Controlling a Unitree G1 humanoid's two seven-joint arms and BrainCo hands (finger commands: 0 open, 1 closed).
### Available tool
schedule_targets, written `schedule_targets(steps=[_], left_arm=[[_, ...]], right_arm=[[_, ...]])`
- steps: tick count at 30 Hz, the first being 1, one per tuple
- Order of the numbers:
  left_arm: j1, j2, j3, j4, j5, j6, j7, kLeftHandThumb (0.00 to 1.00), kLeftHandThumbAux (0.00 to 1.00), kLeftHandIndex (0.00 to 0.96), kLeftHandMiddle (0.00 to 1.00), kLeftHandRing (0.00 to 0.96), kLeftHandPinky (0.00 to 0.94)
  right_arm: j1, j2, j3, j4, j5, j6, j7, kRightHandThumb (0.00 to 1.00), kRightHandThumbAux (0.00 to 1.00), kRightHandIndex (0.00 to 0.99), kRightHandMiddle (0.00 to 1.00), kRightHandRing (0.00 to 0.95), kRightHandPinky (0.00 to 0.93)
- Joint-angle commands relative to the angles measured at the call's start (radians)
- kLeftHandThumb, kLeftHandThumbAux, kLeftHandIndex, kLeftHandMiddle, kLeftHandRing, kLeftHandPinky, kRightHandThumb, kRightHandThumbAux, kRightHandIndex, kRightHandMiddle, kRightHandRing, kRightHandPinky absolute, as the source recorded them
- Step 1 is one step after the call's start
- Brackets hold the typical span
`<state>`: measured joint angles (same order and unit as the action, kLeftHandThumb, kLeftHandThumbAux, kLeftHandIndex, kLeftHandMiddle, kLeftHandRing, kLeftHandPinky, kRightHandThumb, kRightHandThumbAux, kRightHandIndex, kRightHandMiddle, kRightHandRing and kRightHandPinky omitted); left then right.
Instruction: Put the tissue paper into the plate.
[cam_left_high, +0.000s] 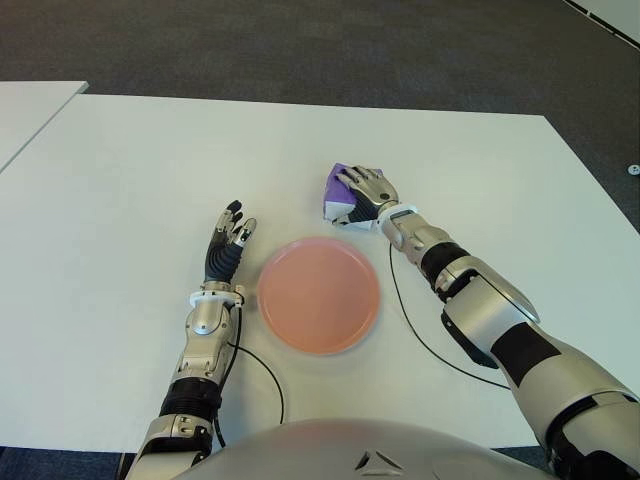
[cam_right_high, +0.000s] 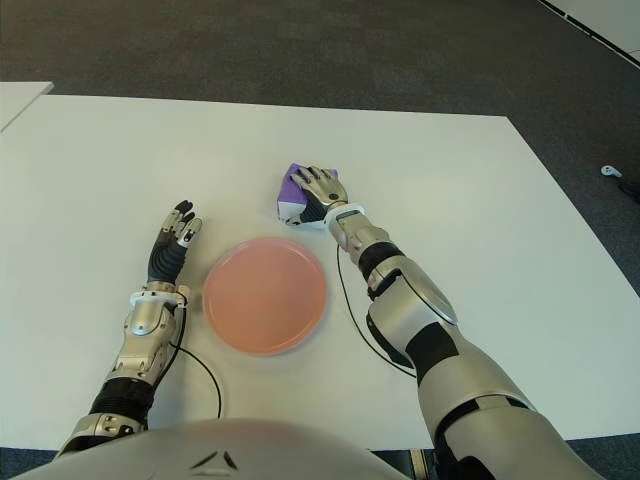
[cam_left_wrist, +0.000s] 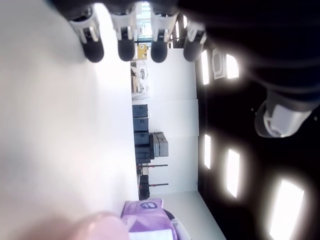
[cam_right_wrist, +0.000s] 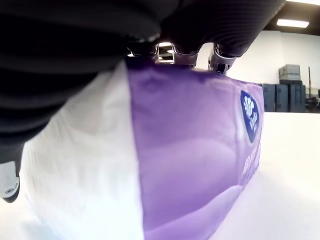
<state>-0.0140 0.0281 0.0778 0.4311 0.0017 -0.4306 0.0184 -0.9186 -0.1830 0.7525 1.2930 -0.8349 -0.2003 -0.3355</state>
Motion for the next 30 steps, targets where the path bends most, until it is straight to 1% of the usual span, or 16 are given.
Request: schedule_targets(steps=[1,6,16,23,30], left_arm=[[0.041,-0.010,-0.002,0.028,0.004,0.030,0.010,0.000,0.391,0.000,0.000,0.000,0.000],[0.046,-0.009,-0.003,0.022,0.005,0.025,0.009,0.000,0.389,0.000,0.000,0.000,0.000],[0.056,-0.006,-0.001,0.010,0.005,0.029,0.009,0.000,0.388,0.000,0.000,0.000,0.000],[0.059,-0.002,0.003,0.012,-0.002,0.023,0.001,0.000,0.381,0.000,0.000,0.000,0.000],[0.060,0.003,0.005,0.017,-0.004,0.014,-0.005,0.000,0.383,0.000,0.000,0.000,0.000]], right_arm=[[0.144,0.034,0.060,0.074,-0.051,0.017,0.075,0.132,0.482,0.000,0.000,0.000,0.000],[0.177,0.037,0.077,0.086,-0.059,0.043,0.087,0.132,0.494,0.000,0.000,0.000,0.000],[0.192,0.043,0.088,0.096,-0.058,0.074,0.126,0.125,0.500,0.000,0.000,0.000,0.000],[0.196,0.040,0.078,0.098,-0.046,0.080,0.138,0.108,0.494,0.000,0.000,0.000,0.000],[0.198,0.037,0.057,0.097,-0.027,0.084,0.141,0.113,0.501,0.000,0.000,0.000,0.000]])
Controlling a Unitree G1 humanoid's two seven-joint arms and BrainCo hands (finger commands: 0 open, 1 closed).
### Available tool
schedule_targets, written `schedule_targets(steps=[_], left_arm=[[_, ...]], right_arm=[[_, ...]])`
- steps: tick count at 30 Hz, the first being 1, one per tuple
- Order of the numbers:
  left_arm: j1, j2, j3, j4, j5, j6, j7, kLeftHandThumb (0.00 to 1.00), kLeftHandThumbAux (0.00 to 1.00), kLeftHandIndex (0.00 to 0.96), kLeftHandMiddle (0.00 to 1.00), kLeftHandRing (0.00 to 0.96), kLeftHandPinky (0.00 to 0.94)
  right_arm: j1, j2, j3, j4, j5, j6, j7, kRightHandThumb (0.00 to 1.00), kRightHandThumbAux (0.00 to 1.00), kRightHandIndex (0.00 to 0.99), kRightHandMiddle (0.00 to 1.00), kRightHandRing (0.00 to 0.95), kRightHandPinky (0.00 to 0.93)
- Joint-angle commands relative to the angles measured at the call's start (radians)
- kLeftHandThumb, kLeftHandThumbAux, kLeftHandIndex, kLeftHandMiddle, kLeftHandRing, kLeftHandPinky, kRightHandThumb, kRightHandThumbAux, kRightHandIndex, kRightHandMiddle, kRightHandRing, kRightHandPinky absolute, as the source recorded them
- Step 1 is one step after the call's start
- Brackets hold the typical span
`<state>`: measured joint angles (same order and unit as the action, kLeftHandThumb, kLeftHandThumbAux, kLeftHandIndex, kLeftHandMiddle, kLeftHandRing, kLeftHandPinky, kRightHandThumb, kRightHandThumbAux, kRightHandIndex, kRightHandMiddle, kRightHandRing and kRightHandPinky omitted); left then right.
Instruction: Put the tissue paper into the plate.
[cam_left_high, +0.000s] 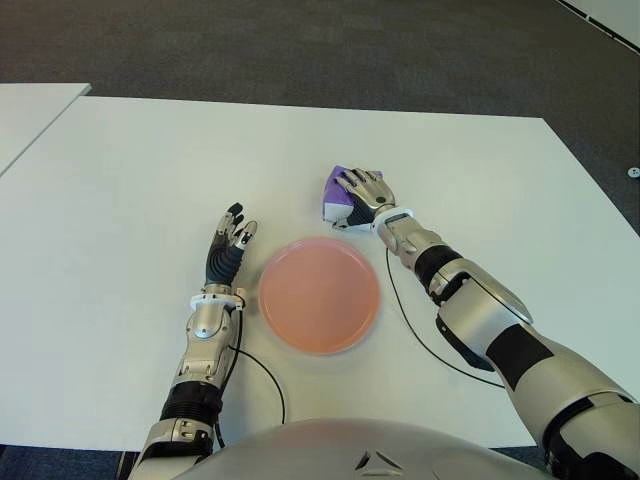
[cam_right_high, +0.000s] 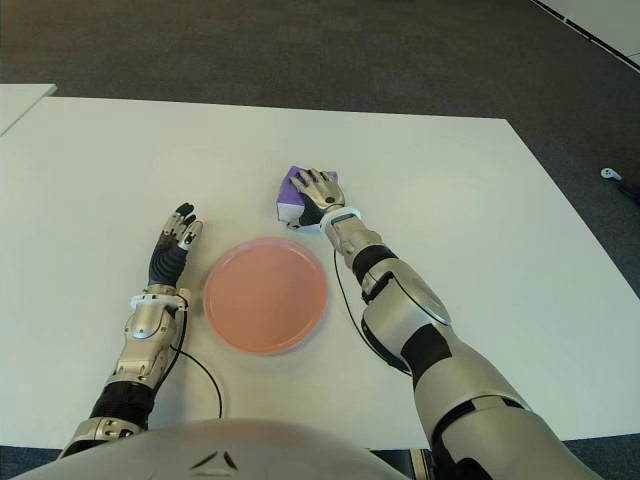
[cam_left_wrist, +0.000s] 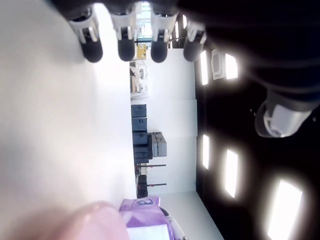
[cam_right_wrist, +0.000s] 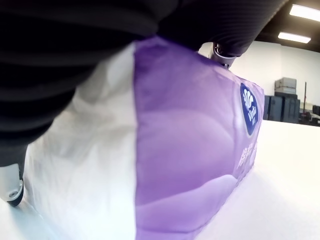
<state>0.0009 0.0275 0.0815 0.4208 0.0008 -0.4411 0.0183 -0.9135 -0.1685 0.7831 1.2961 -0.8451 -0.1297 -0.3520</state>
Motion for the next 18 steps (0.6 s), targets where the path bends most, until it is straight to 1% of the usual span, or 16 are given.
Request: schedule_targets(steps=[1,9,10,11,13,14,15,16,17,18], left_arm=[[0.045,0.004,0.002,0.028,-0.003,0.024,-0.005,0.000,0.384,0.000,0.000,0.000,0.000],[0.049,0.007,0.003,0.026,-0.003,0.021,-0.008,0.000,0.382,0.000,0.000,0.000,0.000],[0.049,0.008,0.003,0.026,-0.003,0.021,-0.008,0.000,0.382,0.000,0.000,0.000,0.000],[0.049,0.008,0.004,0.026,-0.003,0.021,-0.008,0.000,0.384,0.000,0.000,0.000,0.000],[0.049,0.009,0.004,0.027,-0.003,0.022,-0.008,0.000,0.385,0.000,0.000,0.000,0.000],[0.049,0.009,0.005,0.027,-0.003,0.022,-0.008,0.000,0.386,0.000,0.000,0.000,0.000],[0.048,0.009,0.005,0.028,-0.004,0.023,-0.008,0.000,0.386,0.000,0.000,0.000,0.000],[0.048,0.009,0.006,0.028,-0.005,0.024,-0.008,0.000,0.389,0.000,0.000,0.000,0.000],[0.047,0.009,0.006,0.029,-0.006,0.024,-0.008,0.000,0.389,0.000,0.000,0.000,0.000],[0.047,0.009,0.006,0.030,-0.007,0.025,-0.008,0.000,0.391,0.000,0.000,0.000,0.000]], right_arm=[[0.193,0.022,0.024,0.093,-0.015,0.014,0.158,0.115,0.502,0.000,0.000,0.000,0.000],[0.192,0.019,0.011,0.093,-0.007,0.012,0.161,0.113,0.502,0.000,0.000,0.000,0.000],[0.192,0.017,0.000,0.092,0.003,0.008,0.158,0.112,0.502,0.000,0.000,0.000,0.000],[0.193,0.016,-0.009,0.091,0.011,0.006,0.156,0.140,0.509,0.000,0.007,0.006,0.040],[0.193,0.014,-0.022,0.091,0.021,0.002,0.156,0.166,0.515,0.000,0.014,0.012,0.076],[0.193,0.014,-0.026,0.091,0.023,0.002,0.158,0.205,0.525,0.000,0.029,0.030,0.108],[0.197,0.012,-0.030,0.092,0.026,0.000,0.155,0.219,0.528,0.000,0.035,0.036,0.120],[0.200,0.011,-0.034,0.092,0.028,-0.001,0.153,0.304,0.531,0.034,0.077,0.083,0.170],[0.206,0.010,-0.037,0.093,0.029,-0.001,0.147,0.335,0.532,0.047,0.092,0.100,0.188],[0.209,0.010,-0.041,0.093,0.030,-0.001,0.142,0.431,0.519,0.107,0.133,0.142,0.228]])
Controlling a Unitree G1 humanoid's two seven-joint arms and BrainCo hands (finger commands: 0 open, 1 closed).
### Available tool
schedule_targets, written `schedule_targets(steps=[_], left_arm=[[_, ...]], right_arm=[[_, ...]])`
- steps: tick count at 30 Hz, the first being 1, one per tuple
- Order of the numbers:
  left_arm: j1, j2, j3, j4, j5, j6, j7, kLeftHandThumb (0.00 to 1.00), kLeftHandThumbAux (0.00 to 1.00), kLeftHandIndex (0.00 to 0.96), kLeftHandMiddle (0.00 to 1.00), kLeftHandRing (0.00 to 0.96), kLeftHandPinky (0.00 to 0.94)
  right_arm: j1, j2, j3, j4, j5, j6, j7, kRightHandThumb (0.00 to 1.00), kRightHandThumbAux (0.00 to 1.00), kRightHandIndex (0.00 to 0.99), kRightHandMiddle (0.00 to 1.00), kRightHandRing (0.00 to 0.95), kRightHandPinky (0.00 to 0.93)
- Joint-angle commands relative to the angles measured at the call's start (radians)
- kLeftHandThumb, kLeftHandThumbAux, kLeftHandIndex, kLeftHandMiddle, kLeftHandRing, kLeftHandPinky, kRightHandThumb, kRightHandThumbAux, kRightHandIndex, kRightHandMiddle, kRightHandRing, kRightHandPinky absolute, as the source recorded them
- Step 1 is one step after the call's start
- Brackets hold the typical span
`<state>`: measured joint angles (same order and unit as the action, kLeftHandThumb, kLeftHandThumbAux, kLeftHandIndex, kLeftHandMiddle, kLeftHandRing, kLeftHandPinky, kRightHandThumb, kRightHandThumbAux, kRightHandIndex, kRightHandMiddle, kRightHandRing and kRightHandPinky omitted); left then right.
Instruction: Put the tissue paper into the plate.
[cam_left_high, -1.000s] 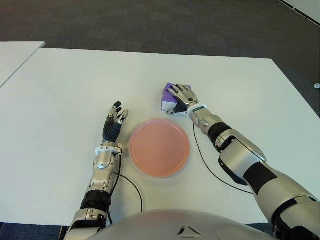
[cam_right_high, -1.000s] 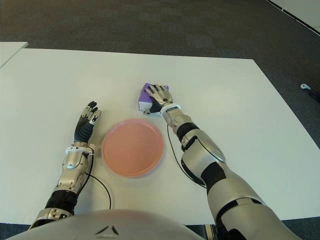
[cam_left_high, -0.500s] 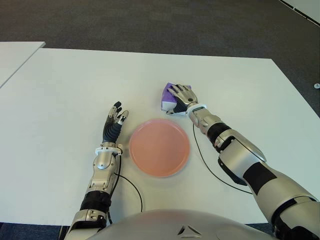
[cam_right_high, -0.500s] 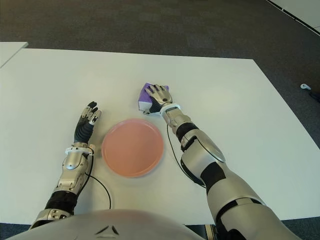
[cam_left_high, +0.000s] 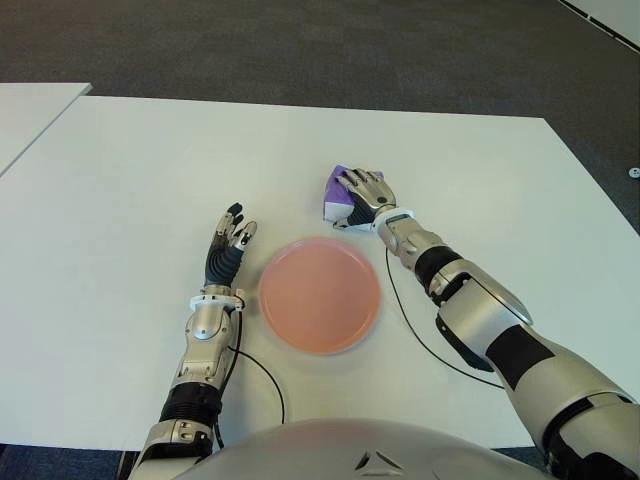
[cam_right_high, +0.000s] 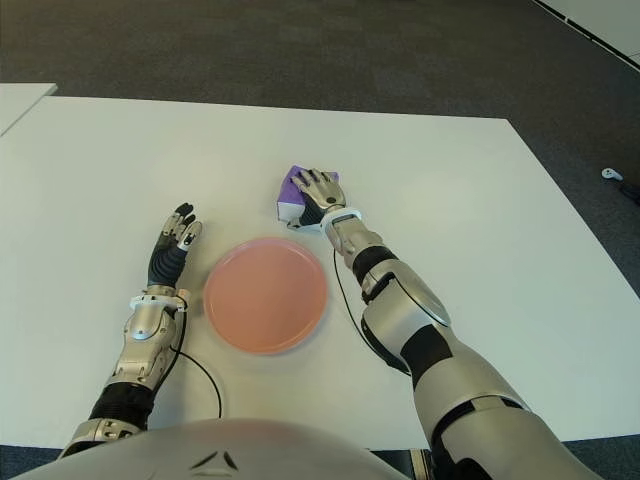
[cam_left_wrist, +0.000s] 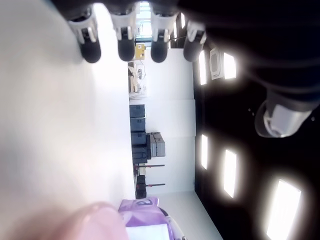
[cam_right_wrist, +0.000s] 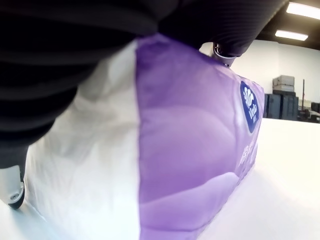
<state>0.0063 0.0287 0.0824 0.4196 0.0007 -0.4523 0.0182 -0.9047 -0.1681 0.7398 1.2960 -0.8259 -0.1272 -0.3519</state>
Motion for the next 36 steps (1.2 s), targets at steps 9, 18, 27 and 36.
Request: schedule_targets(steps=[9,18,27,36], left_arm=[[0.050,0.008,0.009,0.015,-0.006,0.039,-0.009,0.000,0.400,0.000,0.000,0.000,0.000],[0.057,0.008,0.010,-0.002,-0.003,0.054,-0.008,0.000,0.390,0.000,0.000,0.000,0.000],[0.057,0.005,0.014,-0.006,-0.010,0.068,-0.011,0.000,0.401,0.000,0.000,0.000,0.000],[0.062,0.003,0.012,-0.022,-0.007,0.083,-0.009,0.000,0.397,0.000,0.000,0.000,0.000]], right_arm=[[0.282,0.055,-0.057,0.096,0.040,0.028,-0.046,0.892,0.642,0.404,0.468,0.459,0.511],[0.293,0.047,-0.093,0.090,0.058,-0.024,-0.179,0.960,0.650,0.459,0.505,0.458,0.619],[0.283,0.040,-0.062,0.092,0.013,0.002,-0.274,0.952,0.660,0.383,0.495,0.517,0.722],[0.270,0.026,-0.029,0.094,-0.022,0.023,-0.326,0.952,0.660,0.381,0.504,0.521,0.751]])
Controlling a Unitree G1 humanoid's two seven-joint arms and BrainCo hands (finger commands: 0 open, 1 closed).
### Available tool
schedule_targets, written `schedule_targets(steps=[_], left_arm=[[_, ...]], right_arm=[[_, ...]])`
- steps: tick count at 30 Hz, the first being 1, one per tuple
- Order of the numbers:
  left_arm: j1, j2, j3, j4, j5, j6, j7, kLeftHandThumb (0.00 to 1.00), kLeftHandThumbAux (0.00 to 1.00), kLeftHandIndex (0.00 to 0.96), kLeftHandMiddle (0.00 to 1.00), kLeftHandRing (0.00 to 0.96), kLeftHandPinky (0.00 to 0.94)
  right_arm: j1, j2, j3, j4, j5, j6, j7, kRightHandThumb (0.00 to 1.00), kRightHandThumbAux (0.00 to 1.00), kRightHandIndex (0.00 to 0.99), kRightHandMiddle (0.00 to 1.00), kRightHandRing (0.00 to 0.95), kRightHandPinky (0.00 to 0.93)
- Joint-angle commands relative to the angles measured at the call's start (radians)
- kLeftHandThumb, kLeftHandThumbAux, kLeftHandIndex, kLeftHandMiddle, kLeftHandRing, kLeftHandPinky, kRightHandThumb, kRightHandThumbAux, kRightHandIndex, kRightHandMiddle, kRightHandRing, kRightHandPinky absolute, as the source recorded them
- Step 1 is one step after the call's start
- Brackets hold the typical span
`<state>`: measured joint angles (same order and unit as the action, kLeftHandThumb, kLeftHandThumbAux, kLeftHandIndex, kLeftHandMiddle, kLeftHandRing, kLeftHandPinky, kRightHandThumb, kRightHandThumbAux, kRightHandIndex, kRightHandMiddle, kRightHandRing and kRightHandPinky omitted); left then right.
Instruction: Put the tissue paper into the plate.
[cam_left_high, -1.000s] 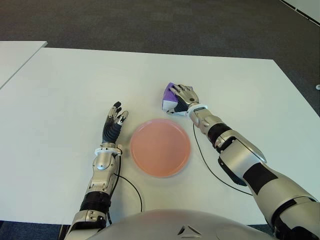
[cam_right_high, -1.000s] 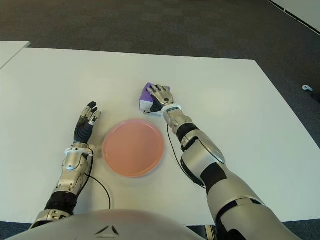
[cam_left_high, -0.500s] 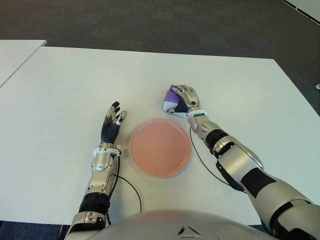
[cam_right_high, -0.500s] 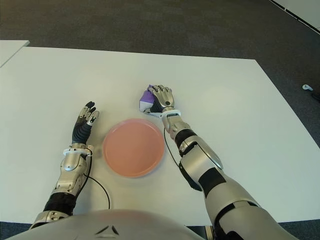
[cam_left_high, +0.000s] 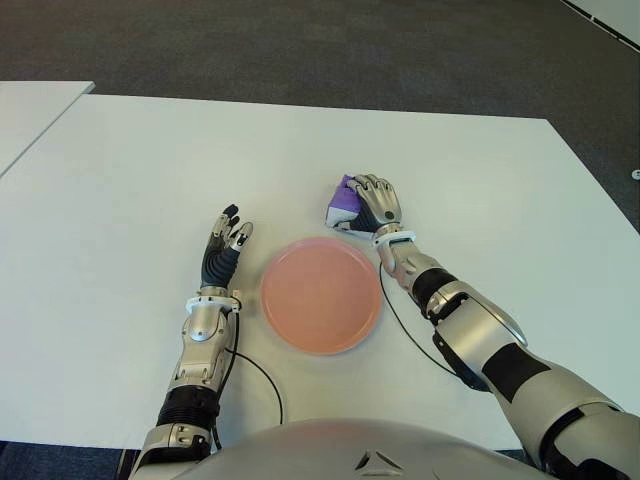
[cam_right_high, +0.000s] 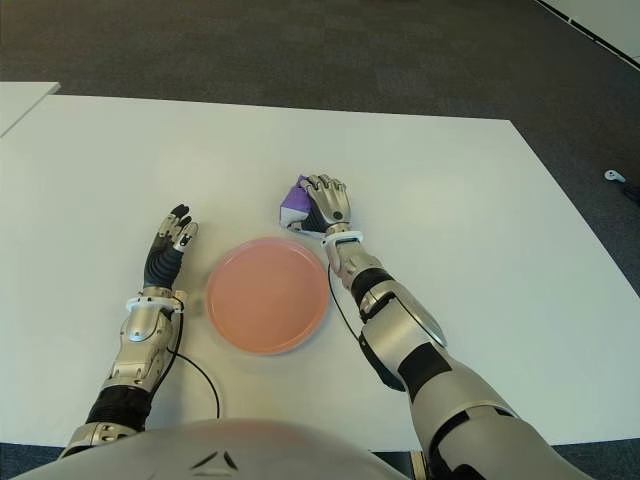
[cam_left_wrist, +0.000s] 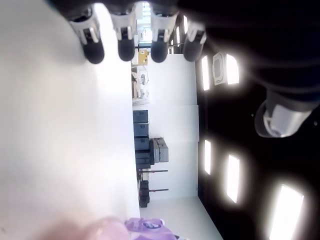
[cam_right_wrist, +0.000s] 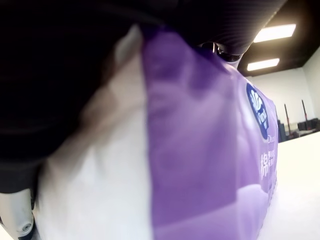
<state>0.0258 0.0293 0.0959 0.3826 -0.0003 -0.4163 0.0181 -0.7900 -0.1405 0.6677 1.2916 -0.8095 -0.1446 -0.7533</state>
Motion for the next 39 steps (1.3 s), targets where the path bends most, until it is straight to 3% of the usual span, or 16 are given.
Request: schedule_targets(steps=[1,8,10,16,21,35,39], left_arm=[[0.043,0.002,-0.002,0.014,-0.005,0.048,-0.007,0.000,0.397,0.000,0.000,0.000,0.000],[0.044,0.001,-0.004,0.010,0.002,0.053,-0.002,0.000,0.394,0.000,0.000,0.000,0.000],[0.044,0.002,-0.004,0.010,0.004,0.053,-0.001,0.000,0.388,0.000,0.000,0.000,0.000],[0.038,0.002,-0.002,0.022,0.000,0.051,-0.002,0.000,0.387,0.000,0.000,0.000,0.000],[0.036,-0.002,-0.001,0.019,-0.003,0.058,0.000,0.000,0.396,0.000,0.000,0.000,0.000],[0.040,-0.008,0.000,0.010,-0.004,0.068,0.003,0.000,0.406,0.000,0.000,0.000,0.000],[0.041,-0.009,0.000,0.004,-0.002,0.074,0.006,0.000,0.406,0.000,0.000,0.000,0.000]], right_arm=[[0.154,0.000,0.048,0.096,-0.043,0.041,0.064,0.952,0.660,0.381,0.505,0.521,0.756],[0.152,-0.006,0.061,0.096,-0.050,0.042,0.033,0.951,0.660,0.381,0.506,0.524,0.763],[0.149,-0.009,0.062,0.095,-0.049,0.041,0.028,0.893,0.671,0.389,0.522,0.705,0.773],[0.142,-0.012,0.059,0.093,-0.047,0.044,-0.003,0.856,0.679,0.394,0.534,0.822,0.792],[0.134,-0.017,0.059,0.091,-0.051,0.042,-0.039,0.853,0.679,0.396,0.538,0.842,0.810],[0.006,-0.103,0.027,0.073,-0.038,-0.001,-0.097,0.853,0.680,0.395,0.534,0.827,0.784],[-0.052,-0.127,0.022,0.062,-0.045,0.000,-0.171,0.853,0.680,0.395,0.532,0.817,0.772]])
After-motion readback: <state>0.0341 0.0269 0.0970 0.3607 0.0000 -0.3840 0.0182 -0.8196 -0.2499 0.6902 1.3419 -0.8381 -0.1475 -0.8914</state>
